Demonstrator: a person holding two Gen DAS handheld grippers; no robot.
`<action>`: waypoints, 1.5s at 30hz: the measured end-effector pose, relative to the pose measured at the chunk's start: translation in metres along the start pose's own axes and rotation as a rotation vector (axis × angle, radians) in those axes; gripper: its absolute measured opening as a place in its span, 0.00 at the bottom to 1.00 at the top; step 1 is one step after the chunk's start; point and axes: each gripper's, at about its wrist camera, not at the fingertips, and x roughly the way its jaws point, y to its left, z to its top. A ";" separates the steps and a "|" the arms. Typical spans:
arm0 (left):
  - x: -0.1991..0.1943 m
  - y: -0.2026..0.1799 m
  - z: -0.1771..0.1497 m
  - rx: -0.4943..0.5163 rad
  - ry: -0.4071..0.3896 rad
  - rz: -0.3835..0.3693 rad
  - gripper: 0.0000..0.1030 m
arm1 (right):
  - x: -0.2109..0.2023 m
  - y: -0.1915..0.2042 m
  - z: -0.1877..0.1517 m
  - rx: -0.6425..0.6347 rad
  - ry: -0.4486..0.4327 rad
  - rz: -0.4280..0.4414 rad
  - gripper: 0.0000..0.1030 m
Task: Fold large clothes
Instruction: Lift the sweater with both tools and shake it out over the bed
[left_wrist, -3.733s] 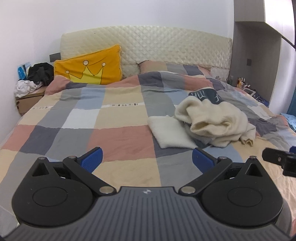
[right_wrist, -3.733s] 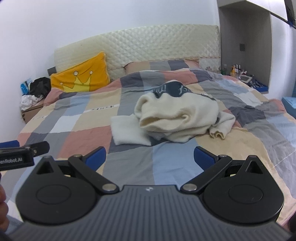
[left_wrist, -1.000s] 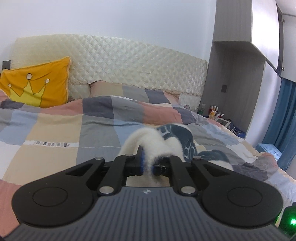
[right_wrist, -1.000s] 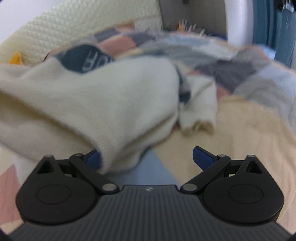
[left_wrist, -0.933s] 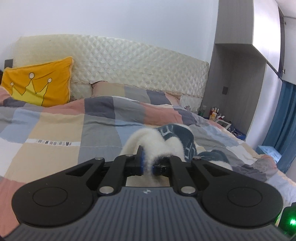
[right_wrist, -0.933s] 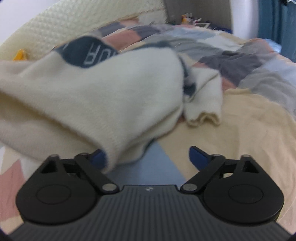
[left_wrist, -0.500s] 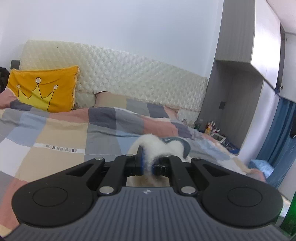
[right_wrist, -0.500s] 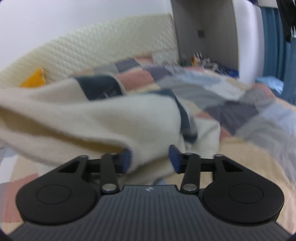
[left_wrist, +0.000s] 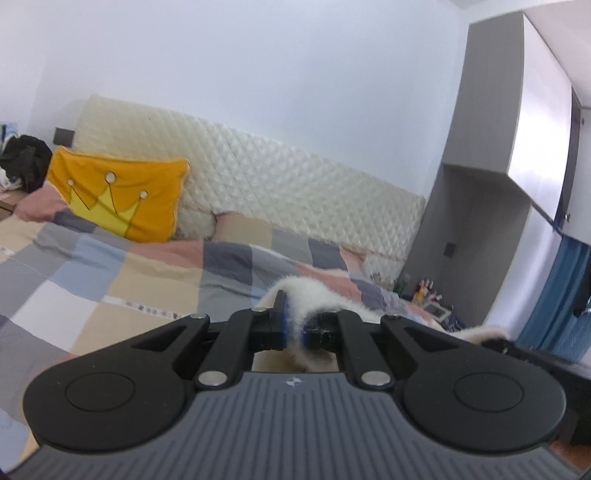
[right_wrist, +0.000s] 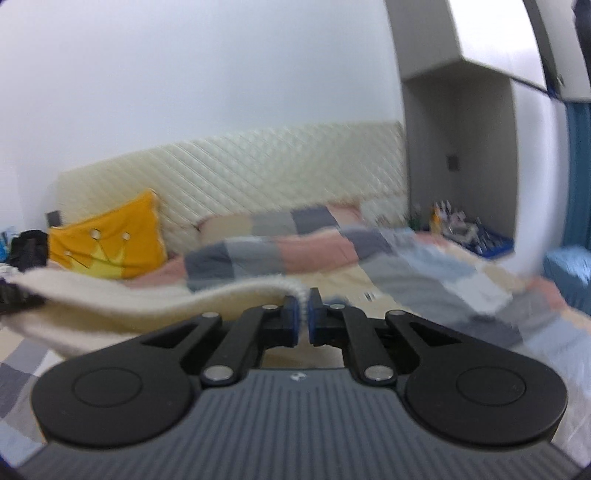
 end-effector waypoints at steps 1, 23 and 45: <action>-0.008 0.001 0.007 -0.002 -0.010 0.001 0.07 | -0.006 0.005 0.007 -0.014 -0.013 0.013 0.07; -0.212 -0.017 0.218 0.092 -0.363 0.055 0.07 | -0.141 0.065 0.187 -0.177 -0.363 0.222 0.06; -0.263 0.058 0.309 0.110 -0.355 0.221 0.07 | -0.095 0.134 0.233 -0.140 -0.268 0.478 0.06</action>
